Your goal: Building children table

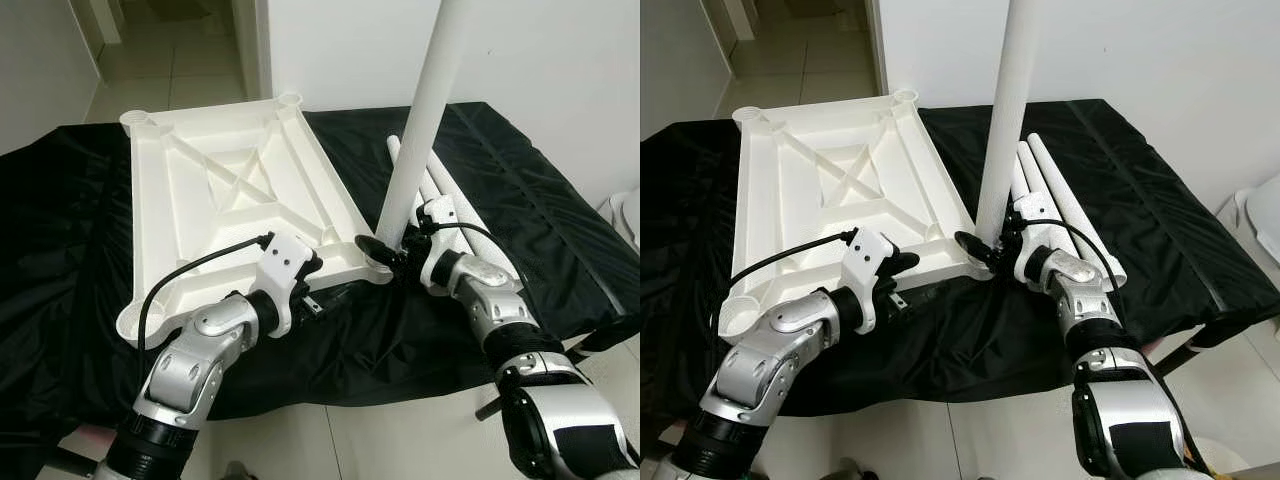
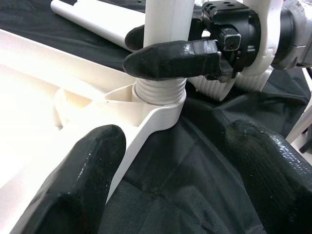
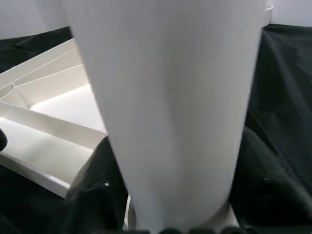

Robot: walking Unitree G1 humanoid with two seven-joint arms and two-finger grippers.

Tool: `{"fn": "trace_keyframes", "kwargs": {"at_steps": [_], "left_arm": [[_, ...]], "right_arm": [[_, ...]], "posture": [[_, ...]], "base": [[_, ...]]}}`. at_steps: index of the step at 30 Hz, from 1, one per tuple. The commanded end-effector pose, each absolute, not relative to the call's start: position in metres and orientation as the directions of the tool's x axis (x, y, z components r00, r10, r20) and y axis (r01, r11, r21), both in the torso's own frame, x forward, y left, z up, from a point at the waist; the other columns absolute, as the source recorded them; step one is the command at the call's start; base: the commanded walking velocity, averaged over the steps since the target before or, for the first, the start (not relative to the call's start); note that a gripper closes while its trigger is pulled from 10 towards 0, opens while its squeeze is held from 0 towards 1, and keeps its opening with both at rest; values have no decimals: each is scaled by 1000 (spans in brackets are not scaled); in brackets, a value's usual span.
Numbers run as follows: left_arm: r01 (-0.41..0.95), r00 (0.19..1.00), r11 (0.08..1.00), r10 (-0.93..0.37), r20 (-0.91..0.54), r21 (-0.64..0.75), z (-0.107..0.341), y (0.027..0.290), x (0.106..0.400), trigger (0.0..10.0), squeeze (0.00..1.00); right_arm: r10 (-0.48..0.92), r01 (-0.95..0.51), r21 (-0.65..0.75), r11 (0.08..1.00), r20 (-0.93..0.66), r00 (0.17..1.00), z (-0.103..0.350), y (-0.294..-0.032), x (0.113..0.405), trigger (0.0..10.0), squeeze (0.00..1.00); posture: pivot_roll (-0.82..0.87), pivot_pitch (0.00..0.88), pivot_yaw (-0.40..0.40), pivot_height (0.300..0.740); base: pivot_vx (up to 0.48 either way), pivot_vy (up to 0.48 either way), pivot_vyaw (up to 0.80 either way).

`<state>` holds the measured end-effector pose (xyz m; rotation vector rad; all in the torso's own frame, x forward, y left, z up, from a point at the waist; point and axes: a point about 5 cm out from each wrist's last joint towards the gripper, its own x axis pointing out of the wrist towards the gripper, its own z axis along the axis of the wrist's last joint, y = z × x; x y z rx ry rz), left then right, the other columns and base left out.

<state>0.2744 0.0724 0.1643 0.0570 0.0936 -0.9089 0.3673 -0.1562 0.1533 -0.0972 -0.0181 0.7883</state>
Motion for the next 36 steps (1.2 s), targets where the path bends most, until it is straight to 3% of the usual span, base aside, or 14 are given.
{"fn": "trace_keyframes", "kwargs": {"at_steps": [1,11,19,21,29,30,36], "left_arm": [[791,610,612,-785,-112,18,166,71,275,10000,0],[789,613,615,-783,-109,17,166,71,274,10000,0],[790,610,613,-785,-107,13,166,70,275,10000,0],[793,607,609,-788,-108,11,165,69,275,10000,0],[799,598,602,-793,-114,8,163,67,273,10000,0],[799,599,602,-793,-114,7,163,68,273,10000,0],[798,599,603,-792,-115,4,162,67,272,10000,0]], "right_arm": [[724,-723,-100,683,-30,689,151,-150,367,0,0],[719,-718,-80,691,-25,695,148,-151,367,0,0],[649,-649,-62,758,-24,760,144,-151,368,0,0],[596,-595,-63,802,14,803,145,-145,367,0,0],[539,-540,-13,842,73,839,142,-122,359,0,0],[474,-478,33,878,85,876,139,-108,354,0,0],[386,-392,47,919,99,917,139,-96,349,0,0]], "posture": [[-33,31,24,740],[-38,33,18,740],[-47,33,17,740],[-55,34,22,740],[-50,28,15,740],[-45,23,9,740],[-46,17,5,740]], "base": [[0,0,0],[0,0,0],[0,0,0],[0,0,0],[0,0,0],[0,0,0],[0,0,0]]}}
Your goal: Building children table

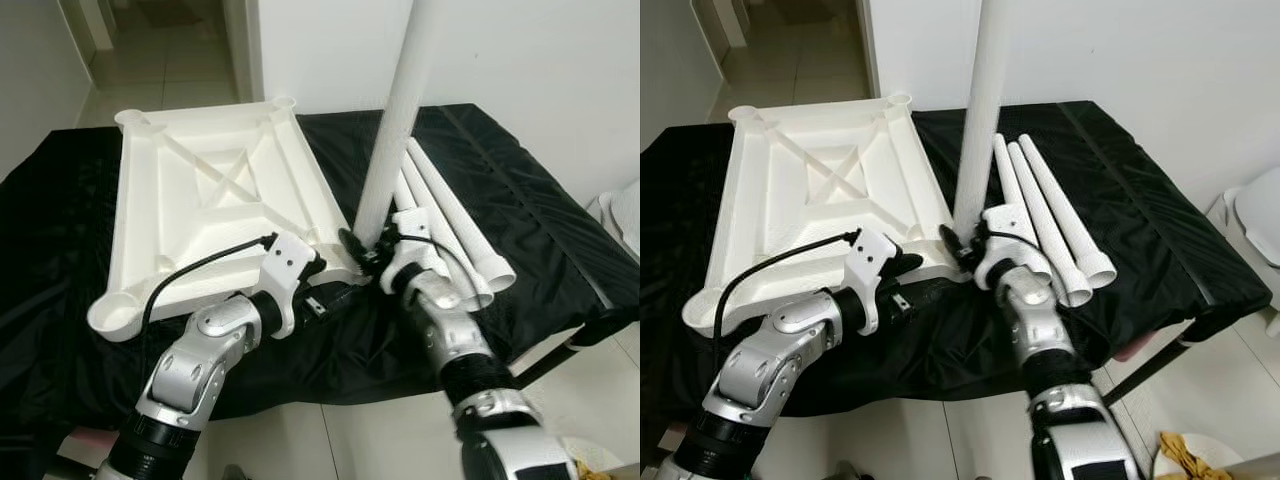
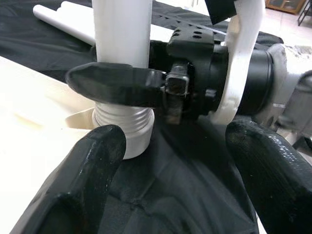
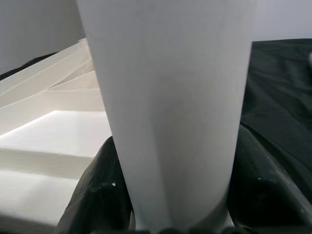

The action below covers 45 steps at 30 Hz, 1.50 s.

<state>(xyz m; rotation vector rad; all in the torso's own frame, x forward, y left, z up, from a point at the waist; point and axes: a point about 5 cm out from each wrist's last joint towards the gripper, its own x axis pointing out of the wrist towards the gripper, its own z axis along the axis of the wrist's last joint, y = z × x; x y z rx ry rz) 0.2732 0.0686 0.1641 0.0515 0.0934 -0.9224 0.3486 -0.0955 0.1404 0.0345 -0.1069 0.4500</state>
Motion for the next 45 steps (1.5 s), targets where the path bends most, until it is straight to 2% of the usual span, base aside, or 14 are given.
{"fn": "trace_keyframes", "kwargs": {"at_steps": [1,15,16,18,20,22,23,29,30,39,40,41,42,45], "left_arm": [[798,598,602,-793,-115,3,162,67,272,10000,0],[808,586,589,-802,-114,6,161,64,273,10000,0],[808,586,589,-802,-115,6,161,63,273,10000,0],[808,586,590,-802,-115,6,160,63,273,10000,0],[808,586,590,-802,-115,6,160,63,273,10000,0],[807,587,590,-801,-115,7,160,63,273,10000,0],[806,589,592,-800,-116,9,160,63,274,10000,0],[803,593,596,-797,-113,10,160,64,275,10000,0],[803,594,597,-797,-112,11,159,64,275,10000,0],[801,596,599,-796,-108,5,159,63,274,10000,0],[800,596,599,-795,-108,7,159,63,274,10000,0],[800,596,599,-795,-108,7,159,63,274,10000,0],[800,597,600,-795,-108,7,159,63,274,10000,0],[799,598,601,-794,-108,6,159,64,274,10000,0]], "right_arm": [[362,-368,52,928,101,927,139,-93,349,0,0],[40,-44,62,997,57,998,136,-85,343,0,0],[9,-12,57,998,54,999,137,-90,343,1922,0],[-19,16,55,998,51,999,138,-95,343,0,0],[-31,28,60,998,43,999,137,-96,344,0,0],[-47,44,55,998,48,998,138,-98,343,1020,0],[-74,72,41,997,54,996,140,-100,344,10000,0],[-86,84,53,995,49,995,142,-106,346,10000,0],[-72,69,53,996,65,995,144,-109,347,10000,1000],[121,-132,92,987,111,986,154,-107,348,10000,1000],[151,-163,100,982,115,982,155,-107,348,10000,247],[151,-163,100,982,115,982,155,-107,348,10000,247],[193,-204,96,974,118,974,157,-108,349,10000,0],[300,-311,86,947,117,947,159,-116,350,10000,0]], "posture": [[-47,14,6,740],[-53,0,-1,740],[-54,0,-1,740],[-55,0,-3,740],[-55,0,-3,740],[-54,0,-6,740],[-55,0,-6,740],[-58,0,-9,740],[-58,0,-11,740],[-59,0,-16,740],[-59,0,-16,740],[-59,0,-16,740],[-59,0,-16,740],[-59,0,-13,740]], "base": [[0,0,0],[0,0,0],[0,0,0],[0,0,0],[0,0,0],[0,0,0],[0,0,0],[0,0,0],[0,0,0],[0,0,0],[0,0,0],[0,0,0],[0,0,0],[0,0,0]]}}
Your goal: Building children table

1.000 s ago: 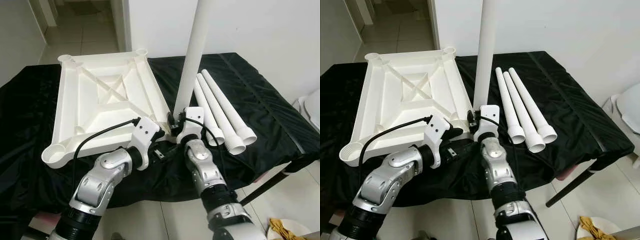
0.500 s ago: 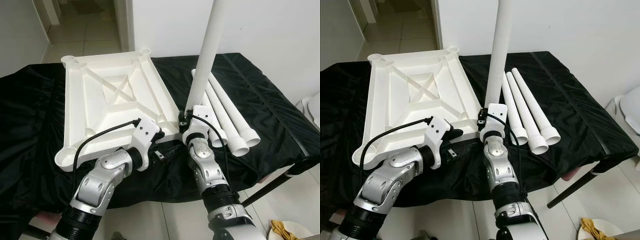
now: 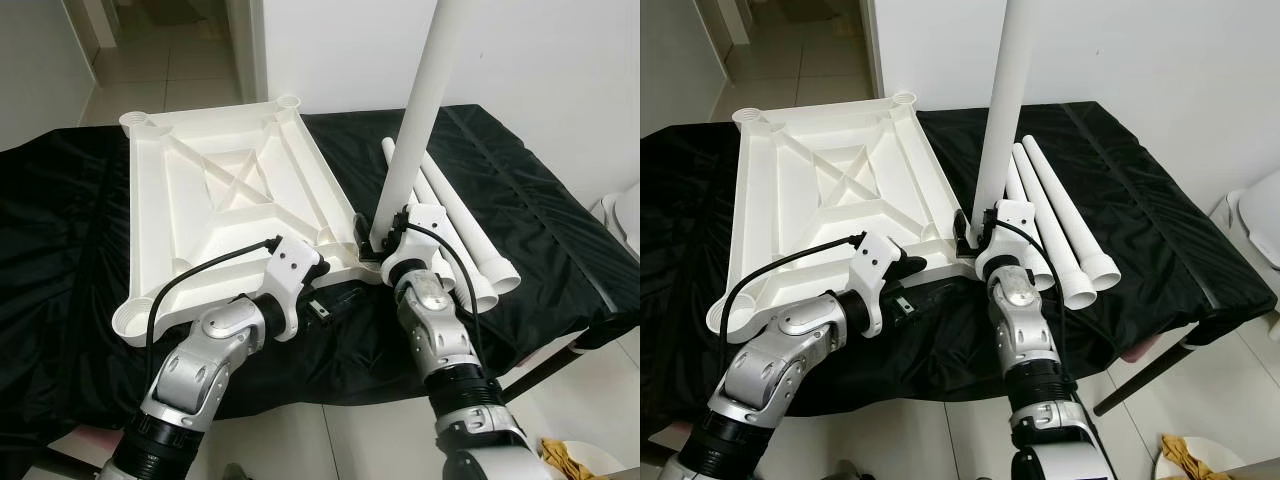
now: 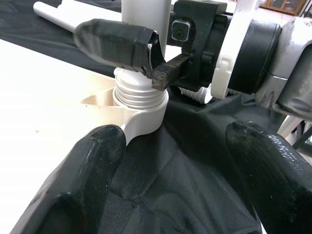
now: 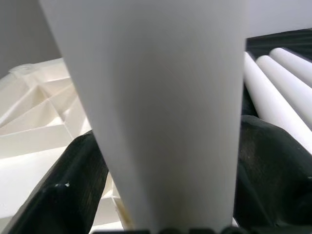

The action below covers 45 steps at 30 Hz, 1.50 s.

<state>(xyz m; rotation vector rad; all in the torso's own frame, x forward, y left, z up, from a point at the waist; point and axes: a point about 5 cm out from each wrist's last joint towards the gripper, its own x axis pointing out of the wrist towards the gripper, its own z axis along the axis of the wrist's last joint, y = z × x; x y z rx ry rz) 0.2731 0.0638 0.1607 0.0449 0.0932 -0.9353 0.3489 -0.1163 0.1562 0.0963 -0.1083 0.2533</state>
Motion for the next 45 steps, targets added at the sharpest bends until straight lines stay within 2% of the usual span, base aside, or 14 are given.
{"fn": "trace_keyframes", "kwargs": {"at_steps": [1,2,3,8,14,26,27,29,30,31,42,43,45], "left_arm": [[799,598,601,-794,-109,5,159,64,273,10000,0],[799,598,601,-794,-109,5,159,64,273,10000,0],[798,599,603,-793,-110,4,159,65,273,10000,0],[797,600,603,-792,-110,4,159,65,273,10000,0],[793,606,609,-788,-110,3,161,67,274,10000,0],[784,618,621,-779,-103,2,163,68,274,10000,0],[782,620,623,-778,-102,2,163,68,274,10000,0],[782,620,623,-778,-102,2,163,68,274,10000,0],[782,620,624,-778,-101,1,163,68,274,10000,0],[782,621,624,-778,-101,1,163,68,274,10000,0],[781,621,624,-778,-97,-3,163,67,274,10000,0],[781,621,624,-778,-97,-3,163,66,274,10000,0],[782,620,624,-778,-96,-4,163,66,274,10000,0]], "right_arm": [[348,-357,68,932,112,931,159,-119,351,10000,0],[348,-357,68,932,112,931,159,-119,351,10000,0],[442,-445,17,895,91,892,157,-127,350,10000,0],[483,-484,-8,875,81,872,156,-131,350,10000,0],[618,-613,-115,782,9,786,157,-158,359,10000,0],[687,-686,-132,715,-45,725,156,-165,364,10000,0],[690,-690,-132,711,-54,722,154,-166,365,7569,0],[688,-689,-135,712,-60,723,152,-167,366,4824,0],[689,-690,-133,711,-61,722,152,-167,366,1569,0],[689,-690,-133,711,-64,722,151,-167,366,0,0],[700,-704,-117,700,-84,709,144,-168,363,0,0],[697,-702,-119,703,-83,712,143,-168,363,10000,0],[679,-684,-120,719,-87,729,143,-168,364,10000,0]], "posture": [[-59,0,-11,740],[-59,0,-11,740],[-59,2,-8,740],[-59,2,-8,740],[-49,26,7,740],[-37,28,-1,740],[-35,28,-2,740],[-35,28,-4,740],[-35,28,-4,740],[-37,28,-4,740],[-44,31,-4,740],[-46,30,-4,740],[-46,31,-5,740]], "base": [[0,0,0],[0,0,0],[0,0,0],[0,0,0],[0,0,0],[0,0,0],[0,0,0],[0,0,0],[0,0,0],[0,0,0],[0,0,0],[0,0,0],[0,0,0]]}}
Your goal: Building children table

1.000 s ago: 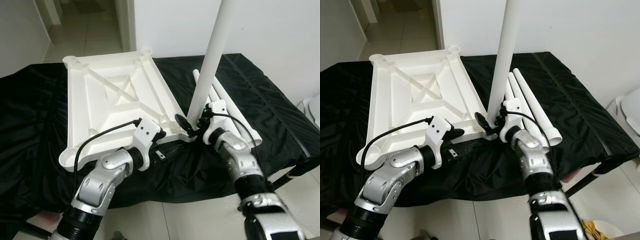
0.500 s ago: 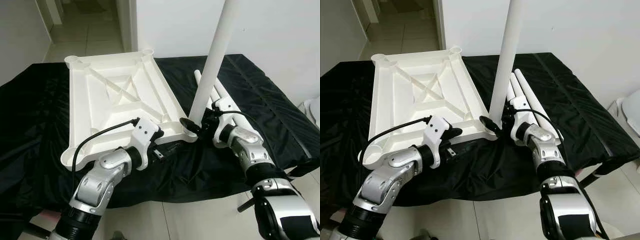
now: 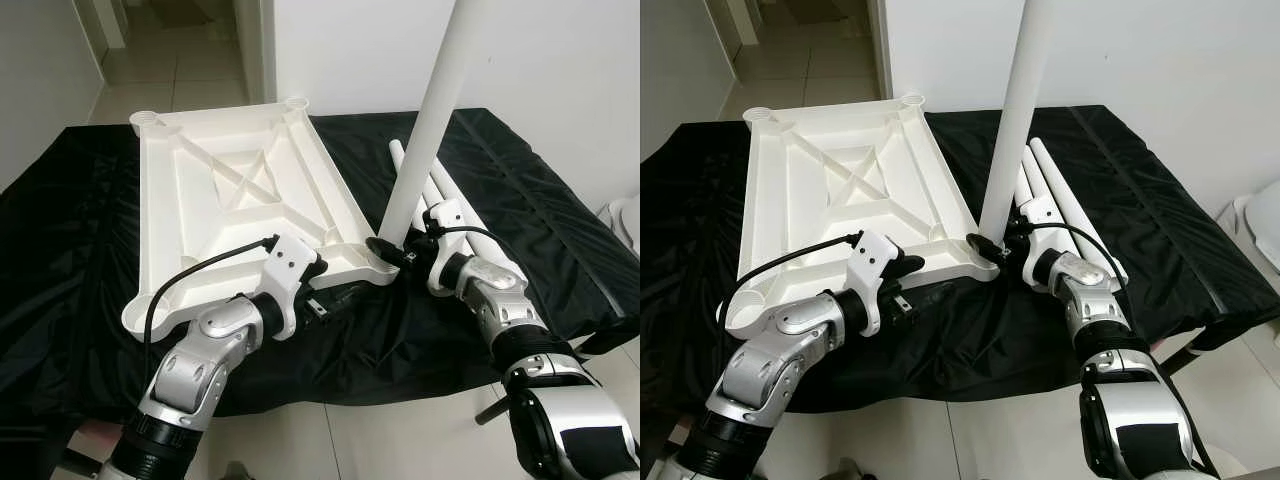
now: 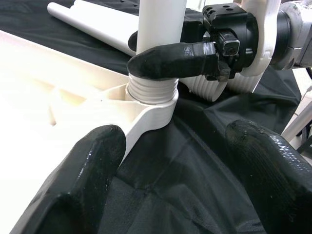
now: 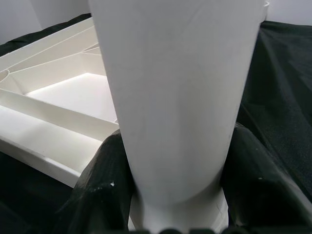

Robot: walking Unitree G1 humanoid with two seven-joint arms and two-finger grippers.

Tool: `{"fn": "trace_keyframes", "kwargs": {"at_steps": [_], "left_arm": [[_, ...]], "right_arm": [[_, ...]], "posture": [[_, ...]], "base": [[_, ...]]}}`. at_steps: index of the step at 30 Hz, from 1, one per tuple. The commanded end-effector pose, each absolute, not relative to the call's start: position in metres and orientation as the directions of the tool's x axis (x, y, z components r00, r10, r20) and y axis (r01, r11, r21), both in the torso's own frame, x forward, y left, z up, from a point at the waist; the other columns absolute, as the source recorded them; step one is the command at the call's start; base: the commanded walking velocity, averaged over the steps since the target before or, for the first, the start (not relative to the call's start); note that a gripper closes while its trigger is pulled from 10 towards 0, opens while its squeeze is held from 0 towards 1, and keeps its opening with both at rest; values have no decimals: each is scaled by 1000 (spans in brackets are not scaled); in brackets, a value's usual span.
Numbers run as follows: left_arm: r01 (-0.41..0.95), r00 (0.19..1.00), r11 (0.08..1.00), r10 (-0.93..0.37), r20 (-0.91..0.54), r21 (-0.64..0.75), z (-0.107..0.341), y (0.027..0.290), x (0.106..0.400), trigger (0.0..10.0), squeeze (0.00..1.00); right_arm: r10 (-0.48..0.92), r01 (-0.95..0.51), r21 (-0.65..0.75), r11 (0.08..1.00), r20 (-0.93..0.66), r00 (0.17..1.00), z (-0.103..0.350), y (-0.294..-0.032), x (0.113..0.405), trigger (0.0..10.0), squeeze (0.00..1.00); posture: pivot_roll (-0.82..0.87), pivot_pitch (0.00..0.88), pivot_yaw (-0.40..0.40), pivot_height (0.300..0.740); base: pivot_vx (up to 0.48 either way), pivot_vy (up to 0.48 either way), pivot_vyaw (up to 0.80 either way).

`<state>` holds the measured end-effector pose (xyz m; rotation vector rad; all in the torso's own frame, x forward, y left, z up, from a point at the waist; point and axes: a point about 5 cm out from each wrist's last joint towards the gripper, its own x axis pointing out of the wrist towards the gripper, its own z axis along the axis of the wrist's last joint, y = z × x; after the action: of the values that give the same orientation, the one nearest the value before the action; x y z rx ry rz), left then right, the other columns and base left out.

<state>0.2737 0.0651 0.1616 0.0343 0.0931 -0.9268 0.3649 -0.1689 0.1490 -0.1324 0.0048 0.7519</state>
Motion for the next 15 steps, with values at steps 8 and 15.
{"fn": "trace_keyframes", "kwargs": {"at_steps": [8,15], "left_arm": [[784,618,621,-780,-97,-5,163,66,274,10000,0],[786,615,618,-782,-100,-8,162,65,274,10000,0]], "right_arm": [[527,-526,-58,848,-9,850,148,-166,369,10000,0],[393,-394,-2,919,62,917,150,-149,366,10000,0]], "posture": [[-52,37,-4,740],[-57,42,1,740]], "base": [[0,0,0],[0,0,0]]}}
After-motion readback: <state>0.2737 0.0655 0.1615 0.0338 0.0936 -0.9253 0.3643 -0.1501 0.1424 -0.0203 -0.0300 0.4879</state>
